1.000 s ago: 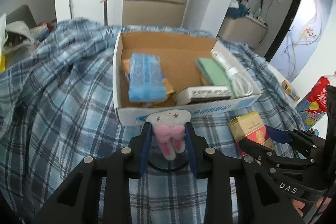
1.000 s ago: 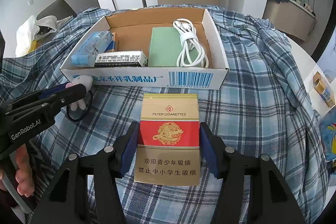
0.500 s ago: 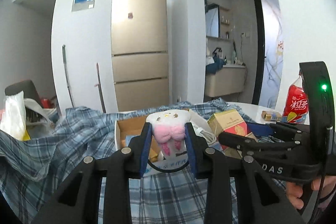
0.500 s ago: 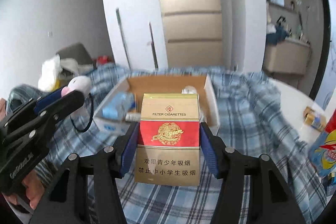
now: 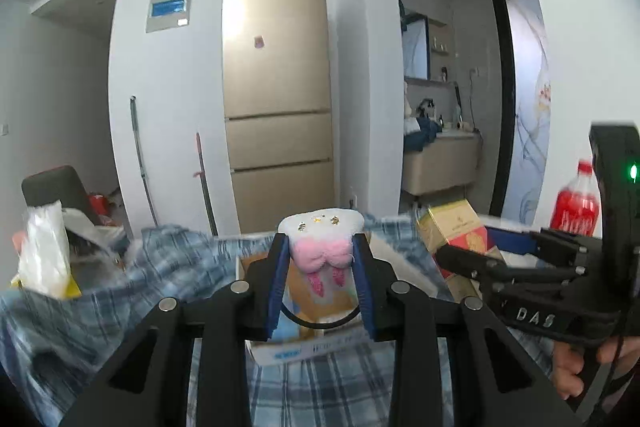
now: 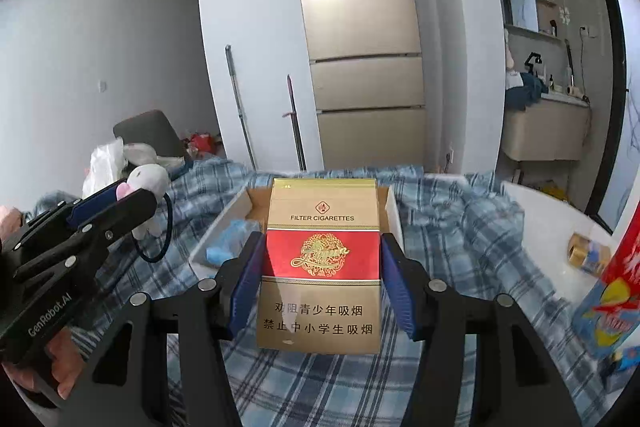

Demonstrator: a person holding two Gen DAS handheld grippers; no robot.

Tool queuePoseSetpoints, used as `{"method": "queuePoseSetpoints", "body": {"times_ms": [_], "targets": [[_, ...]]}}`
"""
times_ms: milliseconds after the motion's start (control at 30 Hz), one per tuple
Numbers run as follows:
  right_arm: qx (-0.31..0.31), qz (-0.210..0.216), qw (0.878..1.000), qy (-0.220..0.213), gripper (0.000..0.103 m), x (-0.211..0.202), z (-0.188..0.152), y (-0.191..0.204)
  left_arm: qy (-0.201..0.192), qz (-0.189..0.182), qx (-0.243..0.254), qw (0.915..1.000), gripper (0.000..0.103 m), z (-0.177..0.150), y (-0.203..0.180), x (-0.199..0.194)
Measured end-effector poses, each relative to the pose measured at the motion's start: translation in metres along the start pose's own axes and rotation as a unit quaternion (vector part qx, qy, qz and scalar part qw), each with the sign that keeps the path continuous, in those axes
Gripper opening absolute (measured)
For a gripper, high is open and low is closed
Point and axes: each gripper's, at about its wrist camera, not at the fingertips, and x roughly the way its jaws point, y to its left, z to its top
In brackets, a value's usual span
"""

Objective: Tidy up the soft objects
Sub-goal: 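Lift the plush keychain with the left gripper while the right carries the cigarette box over the box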

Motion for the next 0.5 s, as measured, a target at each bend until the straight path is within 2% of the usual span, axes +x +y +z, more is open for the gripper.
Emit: {"method": "queuePoseSetpoints", "body": {"times_ms": [167,300,400,500], "targets": [[-0.005,-0.022,1.000,-0.005,0.056,-0.003,0.039,-0.005,-0.008,0.009,-0.029,0.9995,0.033,0.042,0.009,0.007],[-0.021,-0.058,0.998,0.029,0.056,0.010,0.069,-0.002,0.004,0.025,-0.041,0.9988,0.033,0.063,0.013,0.021],[0.008,-0.039,0.999,0.035,0.056,0.024,0.085,-0.002,0.013,0.025,-0.054,0.9981,0.033,0.078,0.017,0.034],[0.044,-0.015,0.998,0.050,0.056,0.048,0.095,-0.003,0.014,0.041,-0.066,0.9969,0.033,0.083,0.027,0.044]]}}
